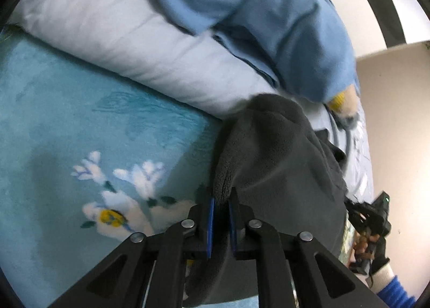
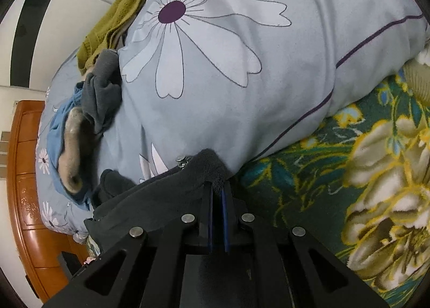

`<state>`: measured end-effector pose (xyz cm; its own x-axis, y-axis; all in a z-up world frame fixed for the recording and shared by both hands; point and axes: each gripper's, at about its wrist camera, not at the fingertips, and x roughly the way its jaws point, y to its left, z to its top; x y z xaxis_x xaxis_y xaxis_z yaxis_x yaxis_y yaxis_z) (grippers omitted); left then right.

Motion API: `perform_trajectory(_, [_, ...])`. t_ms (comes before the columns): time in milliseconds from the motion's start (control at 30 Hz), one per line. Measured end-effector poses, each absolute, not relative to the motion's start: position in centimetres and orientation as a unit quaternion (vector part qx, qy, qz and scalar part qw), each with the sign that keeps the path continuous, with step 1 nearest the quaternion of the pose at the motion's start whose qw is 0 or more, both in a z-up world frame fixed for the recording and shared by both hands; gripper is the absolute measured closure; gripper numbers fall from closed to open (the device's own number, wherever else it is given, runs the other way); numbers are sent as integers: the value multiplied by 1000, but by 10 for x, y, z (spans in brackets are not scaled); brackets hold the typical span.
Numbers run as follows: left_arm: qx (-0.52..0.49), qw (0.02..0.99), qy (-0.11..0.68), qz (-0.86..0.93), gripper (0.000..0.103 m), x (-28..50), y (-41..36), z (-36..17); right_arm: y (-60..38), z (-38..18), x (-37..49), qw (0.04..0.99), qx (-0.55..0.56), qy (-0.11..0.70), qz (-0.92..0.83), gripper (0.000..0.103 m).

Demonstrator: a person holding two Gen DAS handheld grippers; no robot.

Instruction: Fold clothes

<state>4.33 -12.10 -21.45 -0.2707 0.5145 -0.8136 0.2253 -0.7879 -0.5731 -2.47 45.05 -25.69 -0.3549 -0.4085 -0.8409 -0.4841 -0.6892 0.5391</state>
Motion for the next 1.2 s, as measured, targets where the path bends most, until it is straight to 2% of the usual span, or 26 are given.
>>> perform_trajectory(33, [-595,105,-307,735,85,43,-118,-211,450,-255,-24,22,-567,391,725,95])
perform_trajectory(67, [-592,110,-305,738,76,44,-117,-205,448,-251,-23,17,-566,384,730,94])
perform_trajectory(100, [-588,116,-305,740,61,45,-116,-200,447,-247,-22,12,-564,378,734,94])
perform_trajectory(133, [-584,118,-307,742,51,46,-116,-195,447,-244,-21,5,-562,374,737,93])
perform_trajectory(167, [-578,120,-313,744,31,46,-116,-190,447,-241,-19,0,-560,372,741,88])
perform_trajectory(200, [-572,119,-318,747,20,47,-115,-186,447,-237,-17,-3,-554,372,744,81])
perform_trajectory(233, [-565,116,-324,750,16,49,-124,-179,449,-233,-12,-5,-545,375,749,61])
perform_trajectory(267, [-560,111,-330,752,8,53,-129,-176,451,-228,-7,-8,-535,381,754,42])
perform_trajectory(300, [-557,106,-335,752,0,56,-131,-175,453,-225,1,-12,-523,392,757,37])
perform_trajectory(467, [-566,62,-380,729,0,98,-167,-187,461,-232,62,1,-512,442,737,36])
perform_trajectory(633, [-576,28,-446,684,0,153,-177,-215,457,-264,143,26,-514,517,684,36])
perform_trajectory(700, [-583,14,-448,677,0,162,-173,-223,451,-272,161,40,-519,526,673,36])
perform_trajectory(867, [-568,2,-406,716,0,140,-172,-212,450,-268,154,50,-505,517,689,36])
perform_trajectory(1033, [-572,58,-310,757,0,65,-152,-198,457,-256,87,13,-508,470,722,36])
perform_trajectory(1200, [-599,124,-230,757,1,0,-113,-210,466,-264,29,-7,-519,459,721,36])
